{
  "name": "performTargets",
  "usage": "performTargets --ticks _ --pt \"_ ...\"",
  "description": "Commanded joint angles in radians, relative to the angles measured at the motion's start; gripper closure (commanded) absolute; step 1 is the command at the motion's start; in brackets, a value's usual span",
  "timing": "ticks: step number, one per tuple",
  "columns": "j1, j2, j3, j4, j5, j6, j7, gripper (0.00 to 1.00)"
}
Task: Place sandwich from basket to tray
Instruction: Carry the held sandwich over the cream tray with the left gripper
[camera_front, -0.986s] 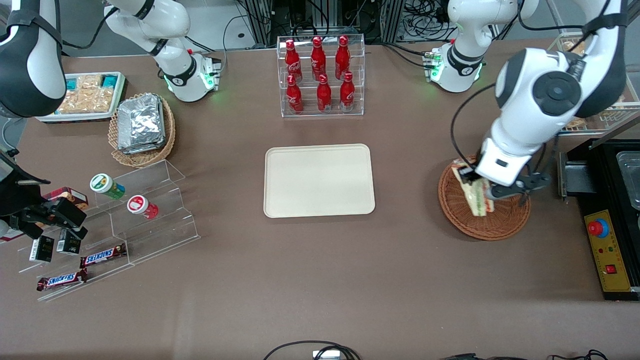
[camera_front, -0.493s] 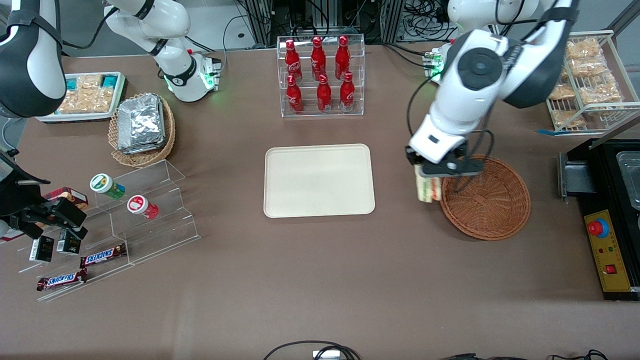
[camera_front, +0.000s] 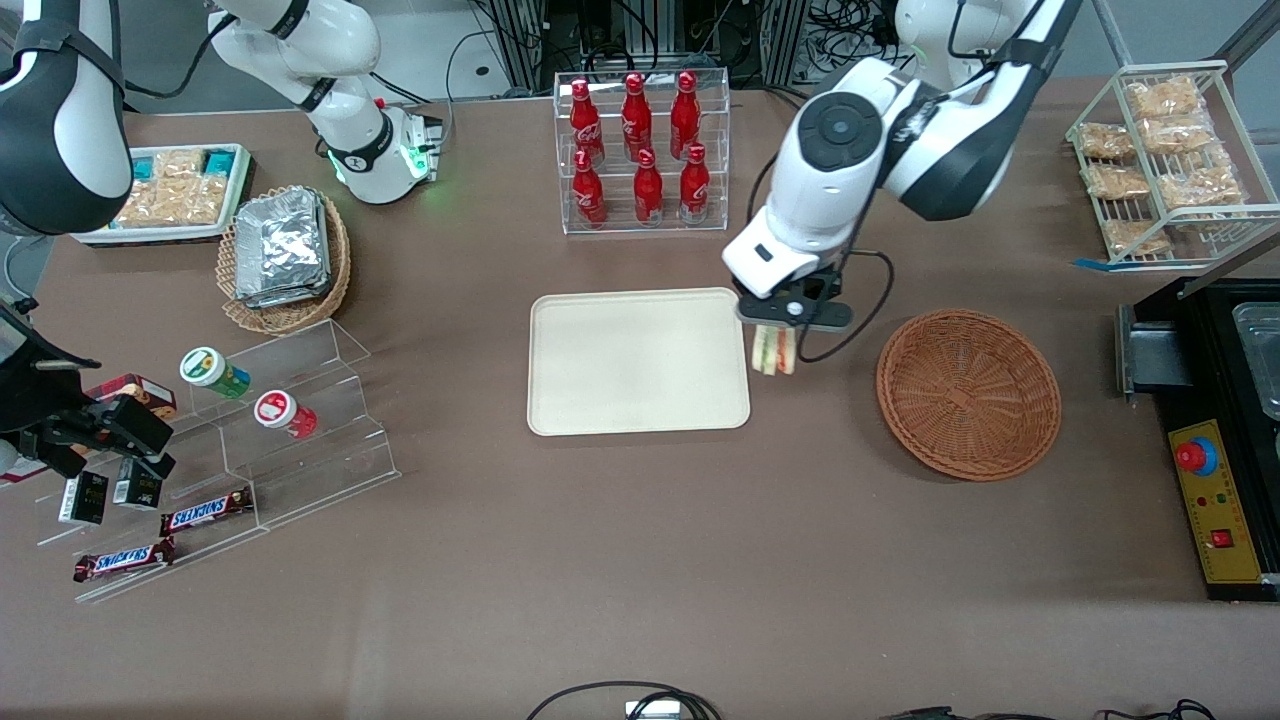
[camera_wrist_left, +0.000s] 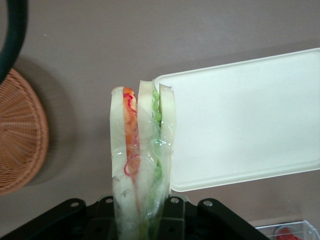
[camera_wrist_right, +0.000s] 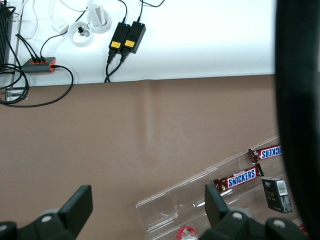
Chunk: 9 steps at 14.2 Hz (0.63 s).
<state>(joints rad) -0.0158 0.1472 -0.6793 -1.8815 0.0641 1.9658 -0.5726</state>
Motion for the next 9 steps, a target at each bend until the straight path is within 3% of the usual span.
performTargets --ticks 1,6,9 --pt "-0.068 0.064 -0.003 0.022 0.028 0.041 -0.076 1.00" --pt "-0.168 0.201 -0.003 0.019 0.169 0.126 -0.239 0.99" --pt "-0.191 0.277 -0.002 0.015 0.215 0.154 -0.291 0.98"
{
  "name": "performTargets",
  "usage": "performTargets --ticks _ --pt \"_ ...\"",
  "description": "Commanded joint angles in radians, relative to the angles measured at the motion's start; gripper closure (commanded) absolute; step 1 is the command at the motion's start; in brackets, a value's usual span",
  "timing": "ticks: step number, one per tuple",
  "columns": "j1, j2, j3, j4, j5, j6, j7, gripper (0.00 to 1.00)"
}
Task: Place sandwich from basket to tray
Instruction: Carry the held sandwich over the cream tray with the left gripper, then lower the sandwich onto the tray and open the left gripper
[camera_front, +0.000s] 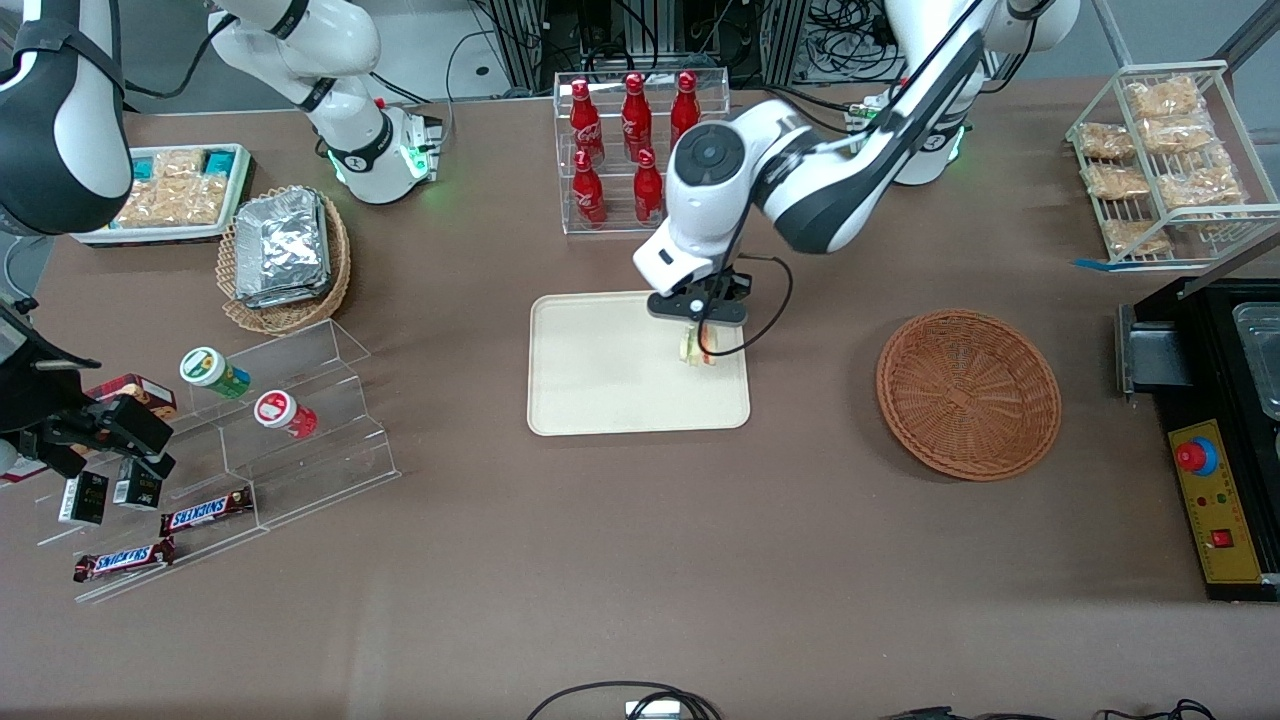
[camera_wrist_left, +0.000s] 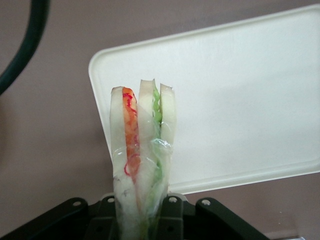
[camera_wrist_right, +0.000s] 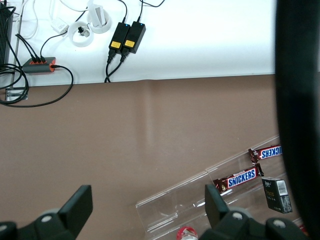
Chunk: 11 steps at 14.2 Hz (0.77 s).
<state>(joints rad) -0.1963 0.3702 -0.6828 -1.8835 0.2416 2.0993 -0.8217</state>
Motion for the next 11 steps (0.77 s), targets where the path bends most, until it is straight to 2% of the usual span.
performTargets --ticks 1,8,9,11 --pt "-0.012 0.078 0.002 0.015 0.056 0.040 -0.062 0.98" --pt "-0.017 0.246 0.002 0.014 0.240 0.105 -0.232 0.96" --pt "-0.017 0.262 0.002 0.012 0.252 0.116 -0.250 0.94" --pt "-0.017 0.283 0.002 0.012 0.272 0.117 -0.258 0.81"
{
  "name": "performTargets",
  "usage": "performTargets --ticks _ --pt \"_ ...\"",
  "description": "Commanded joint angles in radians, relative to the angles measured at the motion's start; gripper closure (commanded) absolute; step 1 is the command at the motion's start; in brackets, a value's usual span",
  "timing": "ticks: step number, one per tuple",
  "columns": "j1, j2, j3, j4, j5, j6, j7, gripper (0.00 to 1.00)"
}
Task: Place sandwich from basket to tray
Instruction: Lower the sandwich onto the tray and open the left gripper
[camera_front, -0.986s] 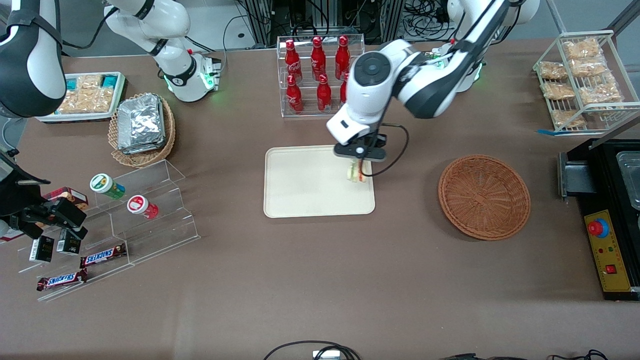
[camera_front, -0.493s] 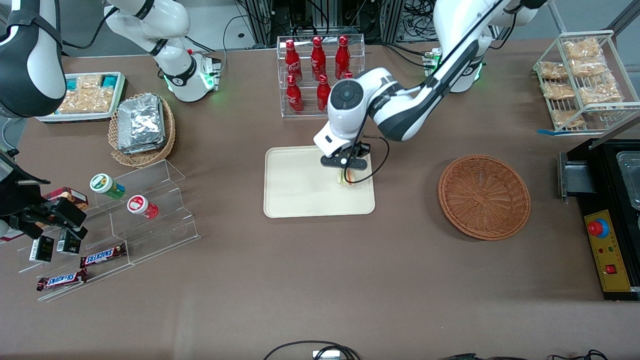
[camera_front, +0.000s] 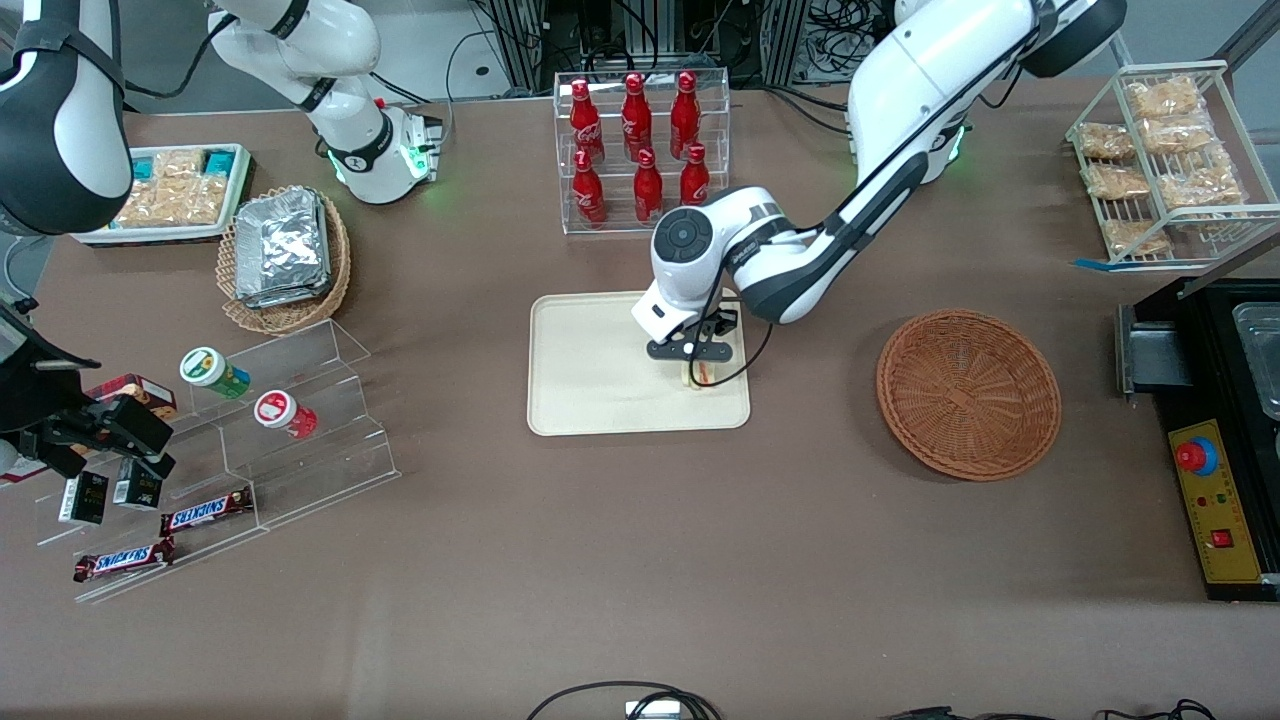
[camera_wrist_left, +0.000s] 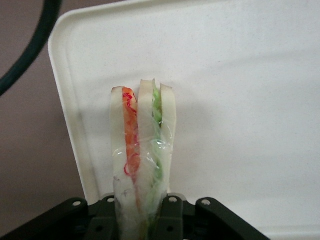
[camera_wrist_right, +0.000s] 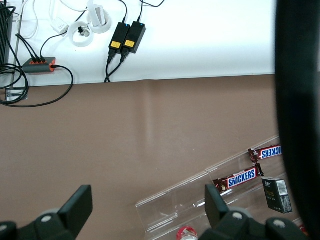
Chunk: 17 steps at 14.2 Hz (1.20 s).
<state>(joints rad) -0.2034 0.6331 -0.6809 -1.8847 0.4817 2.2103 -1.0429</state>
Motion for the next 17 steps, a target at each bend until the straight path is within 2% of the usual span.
performTargets --ticks 1,2,4,5,9,13,17 --pt "-0.010 0.023 -0.002 0.013 0.032 0.006 -0.045 0.71" --pt "-0.020 0.023 0.000 0.013 0.034 0.006 -0.046 0.55" --pt "-0.060 0.022 0.021 0.015 0.038 0.005 -0.043 0.14" --pt "-0.060 0.022 0.021 0.015 0.052 0.002 -0.045 0.01" --pt "-0.056 0.000 0.020 0.024 0.055 -0.021 -0.049 0.01" --pt "-0.012 -0.081 0.020 0.032 0.038 -0.035 -0.054 0.01" --pt "0.067 -0.165 0.015 0.088 -0.034 -0.136 -0.039 0.01"
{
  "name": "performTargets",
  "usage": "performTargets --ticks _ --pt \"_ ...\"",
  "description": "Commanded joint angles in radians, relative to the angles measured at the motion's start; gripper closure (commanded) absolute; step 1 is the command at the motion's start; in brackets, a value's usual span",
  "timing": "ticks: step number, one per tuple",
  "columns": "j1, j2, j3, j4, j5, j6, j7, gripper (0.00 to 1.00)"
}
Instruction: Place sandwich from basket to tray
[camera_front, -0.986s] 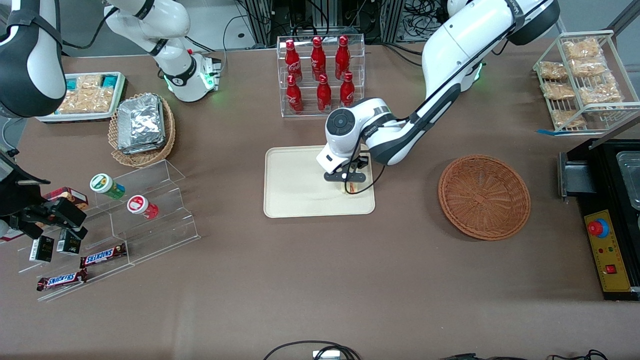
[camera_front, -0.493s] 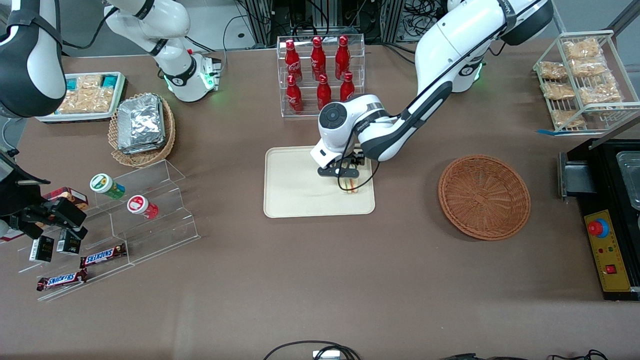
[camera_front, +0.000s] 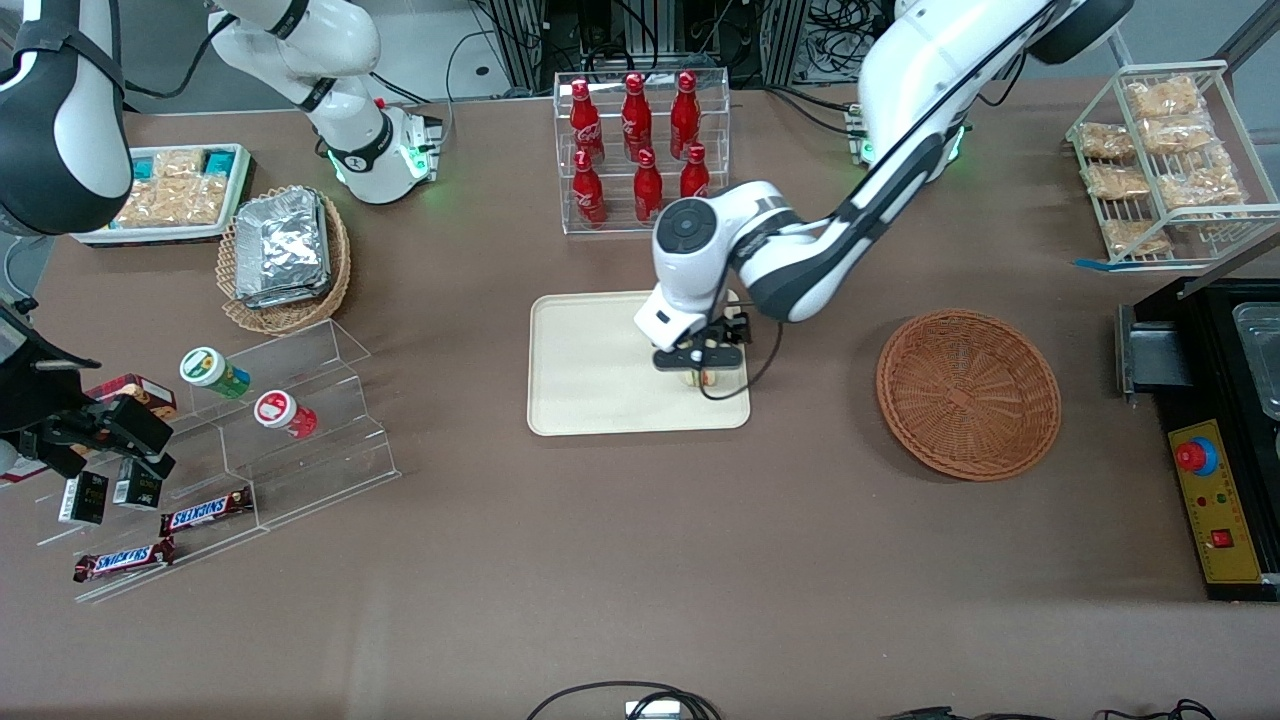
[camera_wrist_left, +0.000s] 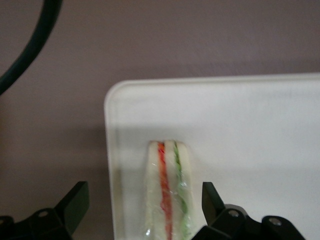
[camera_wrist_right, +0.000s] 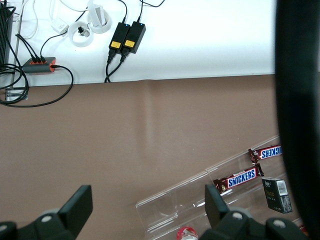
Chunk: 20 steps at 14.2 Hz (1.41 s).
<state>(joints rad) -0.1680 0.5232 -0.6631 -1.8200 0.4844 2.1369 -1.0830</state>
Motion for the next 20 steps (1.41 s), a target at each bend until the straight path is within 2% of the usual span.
performTargets --ticks 1,5,8,11,15,20 --pt "0.056 -0.058 -0.003 0.057 -0.037 -0.104 0.003 0.01" --pt "0.105 -0.058 -0.001 0.249 -0.056 -0.316 0.005 0.01" --pt "0.145 -0.063 -0.003 0.327 -0.056 -0.408 0.006 0.01" --pt "0.188 -0.083 -0.004 0.344 -0.061 -0.440 0.018 0.01" --pt "0.255 -0.149 0.011 0.337 -0.148 -0.485 0.188 0.01" --pt "0.248 -0.297 0.213 0.303 -0.299 -0.528 0.479 0.01"
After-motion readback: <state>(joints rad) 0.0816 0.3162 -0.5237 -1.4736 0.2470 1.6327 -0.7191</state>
